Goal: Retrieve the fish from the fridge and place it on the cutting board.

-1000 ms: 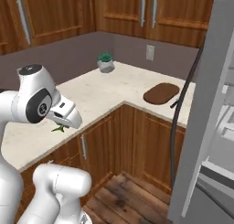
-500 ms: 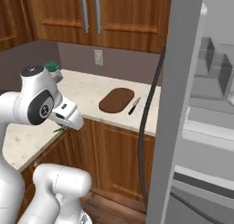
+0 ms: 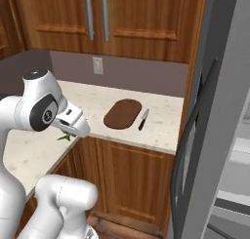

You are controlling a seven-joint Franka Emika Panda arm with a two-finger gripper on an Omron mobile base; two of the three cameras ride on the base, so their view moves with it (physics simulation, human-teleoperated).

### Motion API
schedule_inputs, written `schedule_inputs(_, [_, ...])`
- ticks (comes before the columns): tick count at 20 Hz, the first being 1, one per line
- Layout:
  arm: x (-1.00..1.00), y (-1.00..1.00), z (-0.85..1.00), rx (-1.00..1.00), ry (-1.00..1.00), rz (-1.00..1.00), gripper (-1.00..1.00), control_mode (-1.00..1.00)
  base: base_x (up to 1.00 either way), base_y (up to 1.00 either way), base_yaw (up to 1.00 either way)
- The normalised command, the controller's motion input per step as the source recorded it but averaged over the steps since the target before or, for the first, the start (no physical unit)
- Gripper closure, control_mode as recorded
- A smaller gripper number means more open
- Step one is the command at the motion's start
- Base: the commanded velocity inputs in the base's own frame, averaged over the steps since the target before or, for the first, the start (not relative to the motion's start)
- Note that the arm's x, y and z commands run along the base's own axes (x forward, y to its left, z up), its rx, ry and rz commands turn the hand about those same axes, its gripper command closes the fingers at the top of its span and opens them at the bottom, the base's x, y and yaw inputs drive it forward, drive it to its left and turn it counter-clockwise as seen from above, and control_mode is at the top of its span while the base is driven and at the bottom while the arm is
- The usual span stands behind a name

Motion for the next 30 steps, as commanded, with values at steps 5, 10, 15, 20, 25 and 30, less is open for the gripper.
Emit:
schedule_inputs(5, [0.00, 0.00, 0.00, 0.00, 0.00, 0.00, 1.00, 1.00, 0.73, 0.00, -0.08])
schedule_inputs(10, [0.00, 0.00, 0.00, 0.00, 0.00, 0.00, 1.00, 1.00, 0.59, 0.02, -0.08])
schedule_inputs(15, [0.00, 0.00, 0.00, 0.00, 0.00, 0.00, 1.00, 1.00, 0.27, 0.13, -0.04])
schedule_inputs(20, [0.00, 0.00, 0.00, 0.00, 0.00, 0.00, 1.00, 1.00, 0.28, 0.16, -0.03])
schedule_inputs(25, [0.00, 0.00, 0.00, 0.00, 0.00, 0.00, 1.00, 1.00, 0.39, 0.18, -0.03])
schedule_inputs(30, [0.00, 0.00, 0.00, 0.00, 0.00, 0.00, 1.00, 1.00, 0.42, 0.20, -0.03])
